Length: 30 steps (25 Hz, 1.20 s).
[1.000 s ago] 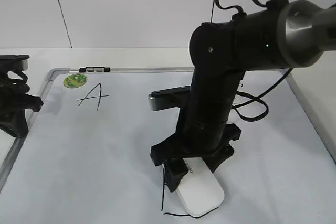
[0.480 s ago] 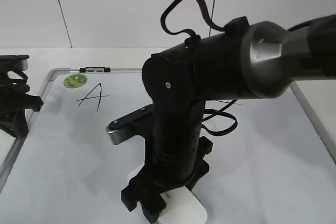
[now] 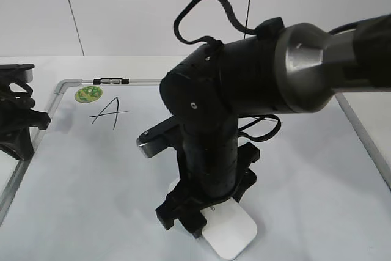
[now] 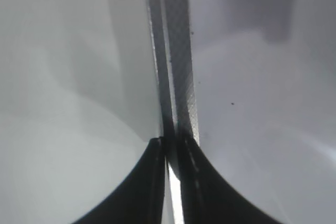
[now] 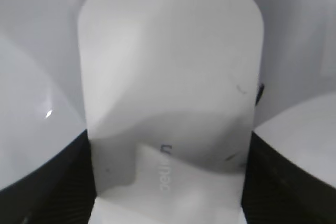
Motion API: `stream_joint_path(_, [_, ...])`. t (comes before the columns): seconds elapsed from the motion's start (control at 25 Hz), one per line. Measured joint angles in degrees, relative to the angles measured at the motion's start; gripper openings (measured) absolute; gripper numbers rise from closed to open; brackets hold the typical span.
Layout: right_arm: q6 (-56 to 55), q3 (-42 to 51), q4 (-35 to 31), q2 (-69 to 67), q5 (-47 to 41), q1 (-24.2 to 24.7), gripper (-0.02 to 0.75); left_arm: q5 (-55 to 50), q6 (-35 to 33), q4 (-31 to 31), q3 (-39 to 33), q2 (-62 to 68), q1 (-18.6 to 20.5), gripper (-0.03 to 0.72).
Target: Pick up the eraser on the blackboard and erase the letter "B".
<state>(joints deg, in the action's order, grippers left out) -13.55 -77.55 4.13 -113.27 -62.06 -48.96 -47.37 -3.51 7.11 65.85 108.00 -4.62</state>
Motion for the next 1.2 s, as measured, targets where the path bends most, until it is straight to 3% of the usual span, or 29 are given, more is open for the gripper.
stream_joint_path(0.16, [-0.14,0.0,0.35,0.0,1.55,3.42,0.573,0.0,0.0,0.0,0.0,0.0,0.0,0.049])
stream_joint_path(0.48, [-0.4,-0.13,-0.27,0.0,3.62,16.7,0.573,0.0,0.0,0.0,0.0,0.0,0.0,0.049])
stream_joint_path(0.6, [-0.3,-0.19,-0.52,0.0,3.62,18.47,0.573,0.0,0.0,0.0,0.0,0.0,0.0,0.049])
stream_joint_path(0.88, [6.95,-0.19,-7.31,0.0,4.3,16.51,0.573,-0.11,0.0,-0.1,0.0,0.0,0.0,0.049])
stream_joint_path(1.2, [9.09,-1.05,-12.05,-0.76,2.67,3.07,0.572,-0.11,0.0,-0.18,0.0,0.0,0.0,0.049])
